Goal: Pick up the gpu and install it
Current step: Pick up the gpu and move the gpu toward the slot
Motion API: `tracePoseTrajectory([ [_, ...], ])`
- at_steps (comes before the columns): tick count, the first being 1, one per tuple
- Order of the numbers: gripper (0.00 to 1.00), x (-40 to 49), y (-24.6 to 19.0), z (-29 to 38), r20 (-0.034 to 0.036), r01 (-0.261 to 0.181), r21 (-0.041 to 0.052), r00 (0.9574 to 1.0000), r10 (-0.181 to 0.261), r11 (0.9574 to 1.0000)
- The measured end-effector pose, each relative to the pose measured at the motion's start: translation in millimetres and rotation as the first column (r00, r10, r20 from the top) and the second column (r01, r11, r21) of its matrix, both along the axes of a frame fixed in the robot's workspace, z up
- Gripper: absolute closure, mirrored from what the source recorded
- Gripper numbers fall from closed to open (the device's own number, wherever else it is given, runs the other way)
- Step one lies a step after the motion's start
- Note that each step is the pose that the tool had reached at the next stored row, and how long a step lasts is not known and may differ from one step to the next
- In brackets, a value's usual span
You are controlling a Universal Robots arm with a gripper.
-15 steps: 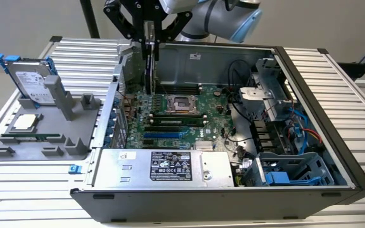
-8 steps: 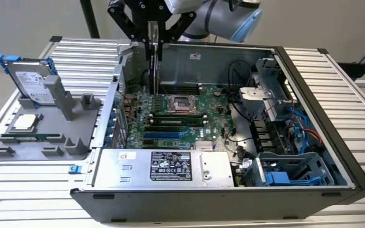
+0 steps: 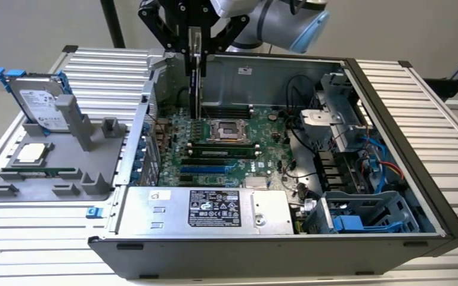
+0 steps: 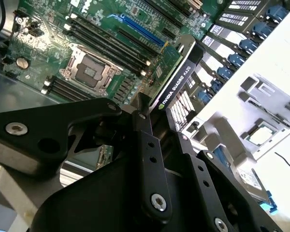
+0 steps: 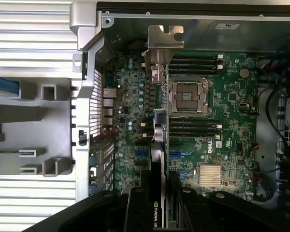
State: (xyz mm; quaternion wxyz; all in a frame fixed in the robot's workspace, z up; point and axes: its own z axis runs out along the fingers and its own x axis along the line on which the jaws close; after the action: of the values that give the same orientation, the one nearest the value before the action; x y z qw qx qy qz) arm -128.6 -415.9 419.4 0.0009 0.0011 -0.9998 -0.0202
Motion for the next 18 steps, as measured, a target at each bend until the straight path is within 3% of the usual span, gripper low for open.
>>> tracePoseTrajectory([
  [18, 1.0, 17.9, 0.0, 0.0, 0.0, 0.011, -0.0001, 0.9999, -0.011, 0.9999],
])
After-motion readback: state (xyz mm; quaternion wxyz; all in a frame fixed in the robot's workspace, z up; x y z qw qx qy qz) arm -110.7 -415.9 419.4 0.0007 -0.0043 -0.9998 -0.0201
